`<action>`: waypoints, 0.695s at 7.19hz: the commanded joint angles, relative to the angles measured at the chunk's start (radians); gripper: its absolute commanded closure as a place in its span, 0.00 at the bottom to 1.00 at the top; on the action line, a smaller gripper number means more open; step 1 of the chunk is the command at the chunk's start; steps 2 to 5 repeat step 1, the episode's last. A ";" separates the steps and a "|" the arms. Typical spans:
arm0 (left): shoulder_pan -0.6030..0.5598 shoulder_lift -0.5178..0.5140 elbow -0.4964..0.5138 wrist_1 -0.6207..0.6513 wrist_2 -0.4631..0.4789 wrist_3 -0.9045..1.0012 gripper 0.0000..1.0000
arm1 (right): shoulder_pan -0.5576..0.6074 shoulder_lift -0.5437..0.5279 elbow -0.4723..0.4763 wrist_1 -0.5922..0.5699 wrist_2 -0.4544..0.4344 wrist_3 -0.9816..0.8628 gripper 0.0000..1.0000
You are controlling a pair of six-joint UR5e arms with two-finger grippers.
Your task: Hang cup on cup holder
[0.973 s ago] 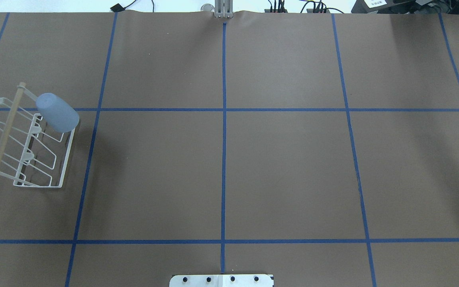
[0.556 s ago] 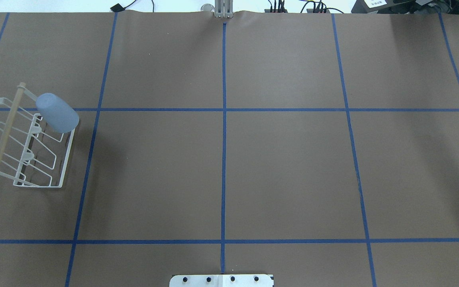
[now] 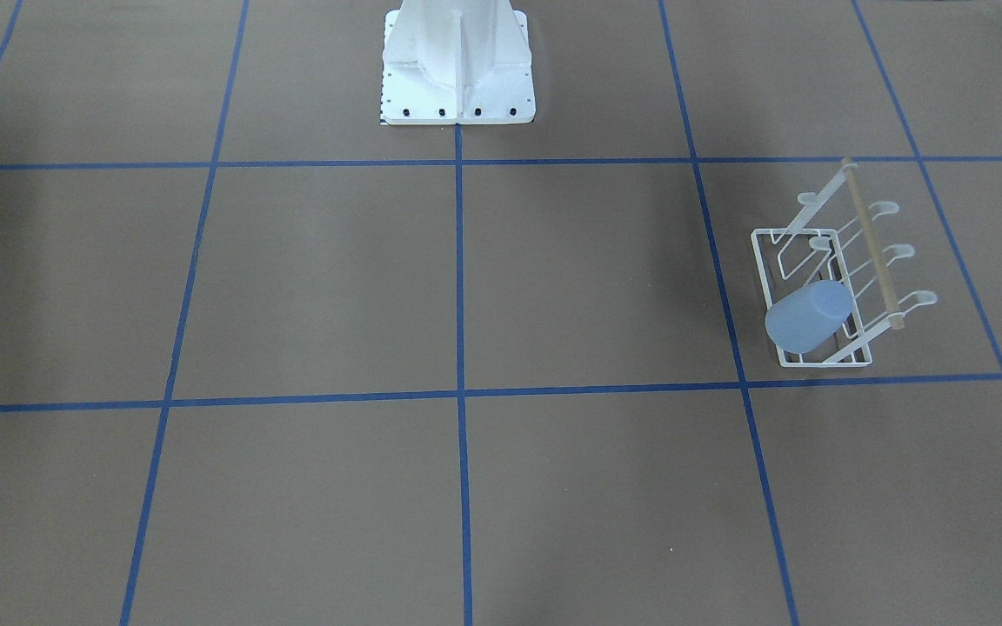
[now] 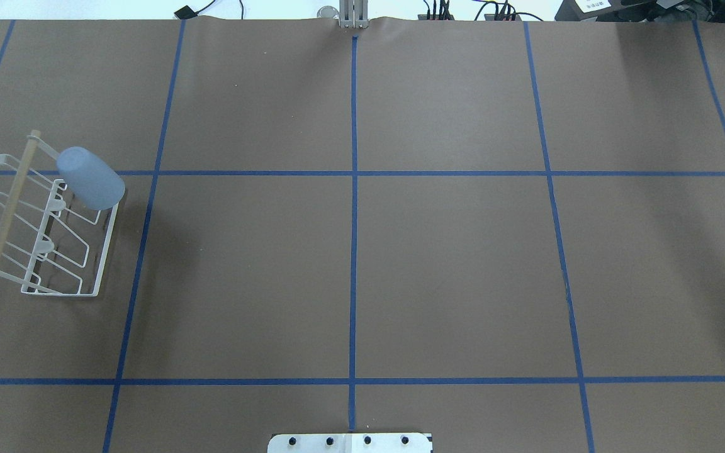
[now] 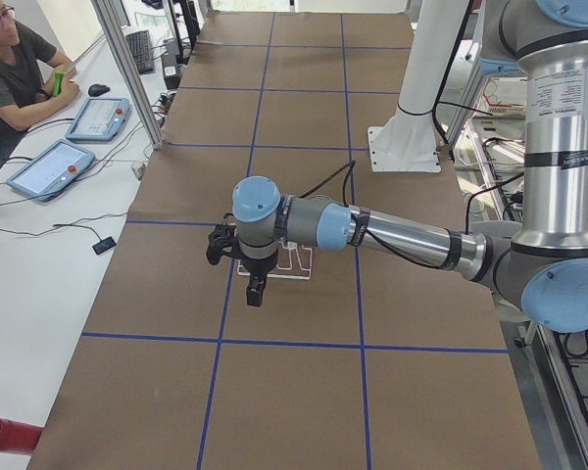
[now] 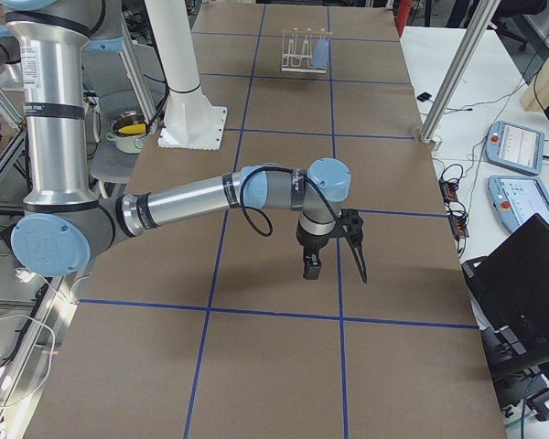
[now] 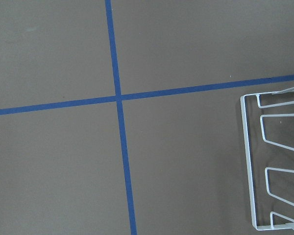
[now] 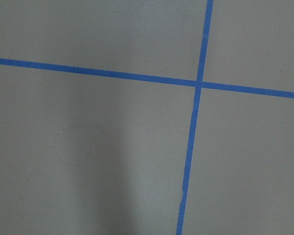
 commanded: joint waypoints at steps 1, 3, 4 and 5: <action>0.000 0.000 -0.001 -0.001 0.001 0.000 0.02 | 0.000 0.000 -0.001 0.002 0.000 -0.001 0.00; 0.000 0.000 -0.001 -0.001 0.001 0.000 0.02 | 0.000 0.000 -0.001 0.002 0.000 -0.001 0.00; 0.000 0.000 -0.001 -0.001 0.001 0.000 0.02 | 0.000 0.000 -0.001 0.002 0.000 -0.001 0.00; 0.000 0.000 -0.001 -0.001 0.001 0.000 0.02 | 0.000 0.000 -0.001 0.002 0.000 -0.001 0.00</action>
